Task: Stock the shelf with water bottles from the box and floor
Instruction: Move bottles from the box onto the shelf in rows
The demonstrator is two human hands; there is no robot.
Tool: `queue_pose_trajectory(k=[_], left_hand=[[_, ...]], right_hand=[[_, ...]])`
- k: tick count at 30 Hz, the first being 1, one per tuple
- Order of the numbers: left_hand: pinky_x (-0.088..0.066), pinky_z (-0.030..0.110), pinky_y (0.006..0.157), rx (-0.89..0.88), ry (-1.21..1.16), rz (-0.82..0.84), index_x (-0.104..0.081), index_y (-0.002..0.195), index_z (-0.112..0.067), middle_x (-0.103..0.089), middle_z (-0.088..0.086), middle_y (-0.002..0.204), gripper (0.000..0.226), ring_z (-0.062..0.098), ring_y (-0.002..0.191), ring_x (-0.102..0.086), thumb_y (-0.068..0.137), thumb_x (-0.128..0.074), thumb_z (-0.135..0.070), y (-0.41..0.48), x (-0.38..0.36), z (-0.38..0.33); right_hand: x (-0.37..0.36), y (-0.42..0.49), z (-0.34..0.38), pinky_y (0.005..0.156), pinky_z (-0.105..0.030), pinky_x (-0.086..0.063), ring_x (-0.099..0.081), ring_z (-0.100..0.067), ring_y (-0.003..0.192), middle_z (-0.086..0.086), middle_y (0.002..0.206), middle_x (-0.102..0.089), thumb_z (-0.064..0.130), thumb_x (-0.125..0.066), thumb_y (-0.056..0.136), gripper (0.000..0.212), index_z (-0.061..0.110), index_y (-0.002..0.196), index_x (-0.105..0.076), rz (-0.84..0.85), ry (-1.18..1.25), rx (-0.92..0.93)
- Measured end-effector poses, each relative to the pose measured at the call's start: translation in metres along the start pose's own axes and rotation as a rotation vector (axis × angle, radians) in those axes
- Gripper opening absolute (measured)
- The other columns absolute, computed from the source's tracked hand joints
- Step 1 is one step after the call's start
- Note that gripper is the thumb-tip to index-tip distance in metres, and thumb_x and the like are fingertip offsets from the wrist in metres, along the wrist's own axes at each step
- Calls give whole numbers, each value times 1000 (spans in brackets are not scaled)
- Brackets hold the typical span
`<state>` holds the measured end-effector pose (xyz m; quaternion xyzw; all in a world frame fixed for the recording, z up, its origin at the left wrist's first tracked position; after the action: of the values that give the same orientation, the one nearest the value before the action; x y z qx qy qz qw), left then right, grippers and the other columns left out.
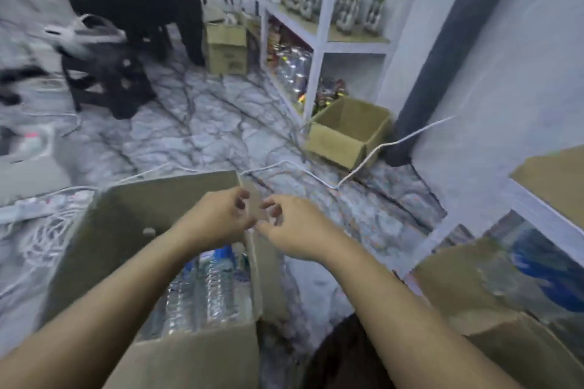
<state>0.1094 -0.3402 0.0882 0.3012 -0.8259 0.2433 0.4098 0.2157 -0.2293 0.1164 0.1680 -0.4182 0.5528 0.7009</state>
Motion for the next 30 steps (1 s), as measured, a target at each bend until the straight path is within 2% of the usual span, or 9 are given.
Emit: queue_pose_trajectory(k=[5,7,9,11,14,17,23,27,30], left_hand=[[-45,32,89,339,15,35,-59,121,-12,-65,9,121,45,30,114,-58,86,-61,-41,-5,-19,130],[-47,32,91,487,-10,114,-56,124,-15,-63,13,123,65,31,114,-58,74,-56,-57,5,-63,186],[-47,35,99,604,-51,180,-52,130,-20,-58,11,132,96,26,118,-57,52,-50,-75,15,-111,235],[-42,39,106,705,-144,204,-41,142,-14,-45,14,144,108,29,128,-49,54,-58,-74,10,-122,238],[-38,41,110,814,-179,184,-22,149,-1,-31,18,152,101,33,136,-38,79,-66,-59,6,-114,220],[-44,41,105,869,-175,128,-40,139,1,-39,21,145,93,33,127,-48,77,-66,-64,19,-127,222],[-34,40,111,975,-95,209,-43,138,-5,-20,21,154,90,35,139,-30,72,-74,-57,38,-137,229],[-39,42,107,965,-54,186,-54,127,-8,-13,15,157,71,35,138,-29,76,-74,-52,37,-143,231],[-37,43,109,928,-53,172,-43,139,-6,-13,14,156,81,35,141,-23,79,-70,-54,34,-148,227]], right_hand=[[-110,67,31,94,-27,-43,-56,-27,122,-6,131,-62,31,-58,92,36,20,126,-60,213,-30,-51],[-149,85,21,94,-30,-44,-54,-31,124,-9,135,-59,34,-56,89,40,19,126,-58,271,-51,-134],[-180,97,6,98,-32,-44,-53,-32,125,-12,138,-55,33,-58,87,50,16,133,-51,318,-29,-228],[-203,105,-11,101,-34,-46,-53,-31,126,-12,140,-52,38,-61,84,60,16,138,-44,340,-8,-314],[-226,116,-36,104,-36,-46,-53,-30,127,-10,141,-52,44,-66,81,76,18,145,-35,311,61,-438],[-248,127,-53,109,-41,-43,-48,-31,133,-11,146,-48,46,-68,82,91,19,154,-20,258,127,-524],[-277,138,-70,115,-42,-36,-34,-32,143,-15,159,-26,58,-69,82,113,17,158,4,253,190,-603],[-281,144,-78,113,-39,-38,-38,-30,142,-14,158,-29,57,-80,71,124,13,157,-2,261,168,-639],[-285,152,-83,109,-36,-43,-47,-29,135,-13,152,-39,45,-87,66,125,11,156,-7,296,168,-701]])
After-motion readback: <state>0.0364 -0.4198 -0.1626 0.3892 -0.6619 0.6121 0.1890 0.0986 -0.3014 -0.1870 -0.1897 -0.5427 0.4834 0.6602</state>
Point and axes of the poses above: each hand's wrist, its own y-axis towards the middle knuckle, its own x-axis out of the back of the hand, z = x × y, the point moved 2 cm from there along y, towards the middle knuckle
